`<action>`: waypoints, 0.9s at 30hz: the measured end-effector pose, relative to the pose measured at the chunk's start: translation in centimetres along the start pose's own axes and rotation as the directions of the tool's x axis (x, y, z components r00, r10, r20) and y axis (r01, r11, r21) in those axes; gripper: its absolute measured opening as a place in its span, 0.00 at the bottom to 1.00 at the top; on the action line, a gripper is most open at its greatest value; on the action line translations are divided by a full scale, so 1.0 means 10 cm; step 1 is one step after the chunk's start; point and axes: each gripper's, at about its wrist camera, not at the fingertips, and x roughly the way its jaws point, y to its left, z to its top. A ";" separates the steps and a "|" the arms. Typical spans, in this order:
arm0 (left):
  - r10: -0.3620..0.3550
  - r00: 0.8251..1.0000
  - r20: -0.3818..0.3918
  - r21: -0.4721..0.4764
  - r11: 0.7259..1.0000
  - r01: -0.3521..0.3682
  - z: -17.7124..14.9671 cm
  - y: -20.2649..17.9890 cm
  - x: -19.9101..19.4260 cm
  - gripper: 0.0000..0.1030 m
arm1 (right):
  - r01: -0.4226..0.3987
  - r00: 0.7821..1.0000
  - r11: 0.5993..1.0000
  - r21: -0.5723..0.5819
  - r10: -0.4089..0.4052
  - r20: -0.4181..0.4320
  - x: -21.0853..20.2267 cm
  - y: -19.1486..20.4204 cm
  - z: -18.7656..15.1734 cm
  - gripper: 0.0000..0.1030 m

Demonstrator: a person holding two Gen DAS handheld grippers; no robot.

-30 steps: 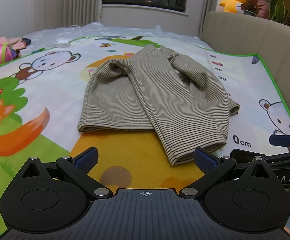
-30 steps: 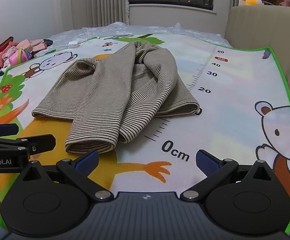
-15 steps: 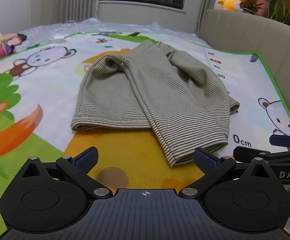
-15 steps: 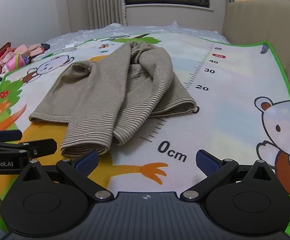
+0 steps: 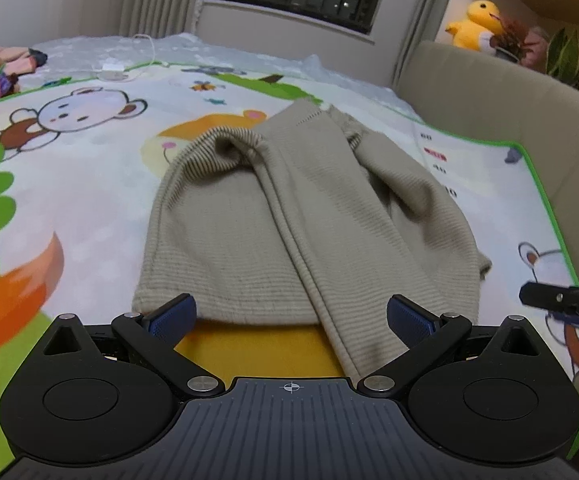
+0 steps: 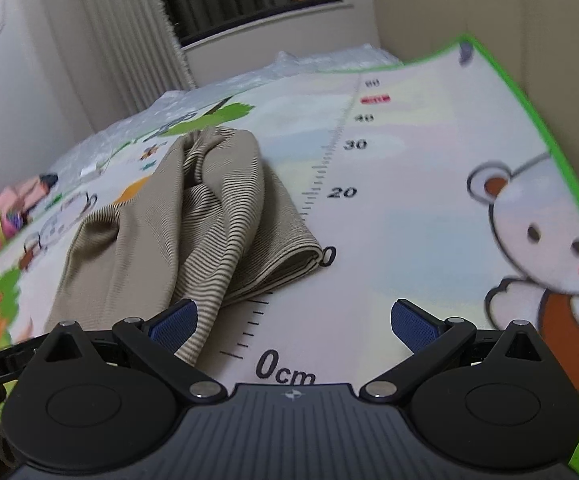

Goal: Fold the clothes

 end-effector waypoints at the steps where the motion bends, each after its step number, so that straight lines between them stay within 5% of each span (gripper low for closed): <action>1: -0.001 1.000 0.012 -0.002 1.000 0.001 0.05 0.03 0.00 1.00 | -0.013 1.000 1.000 0.023 0.013 -0.003 0.04 -0.03 0.01 1.00; 8: 0.049 0.993 0.104 -0.022 0.999 -0.047 0.40 0.25 0.05 1.00 | -0.084 0.995 0.990 0.109 0.077 0.066 0.14 -0.08 0.16 1.00; 12: 0.102 0.980 0.171 -0.009 0.995 -0.102 0.59 0.34 0.08 1.00 | -0.161 0.979 0.979 0.123 0.143 0.149 0.18 -0.12 0.36 1.00; 15: 0.132 0.966 0.222 0.050 0.988 -0.146 0.65 0.38 0.08 1.00 | -0.230 0.968 0.970 0.077 0.219 0.126 0.29 -0.11 0.50 1.00; 19: 0.158 0.953 0.257 0.080 0.980 -0.184 0.72 0.44 0.12 1.00 | -0.072 0.976 0.996 -0.051 0.080 0.202 0.50 0.06 0.61 1.00; 24: 0.192 0.908 0.371 0.110 0.962 -0.249 0.78 0.45 0.31 1.00 | -0.082 0.937 0.996 -0.038 0.090 0.336 0.81 0.07 0.80 1.00; 27: 0.178 0.911 0.371 0.137 0.960 -0.244 0.79 0.41 0.52 1.00 | -0.019 0.920 0.997 -0.080 0.048 0.388 1.03 0.14 0.89 1.00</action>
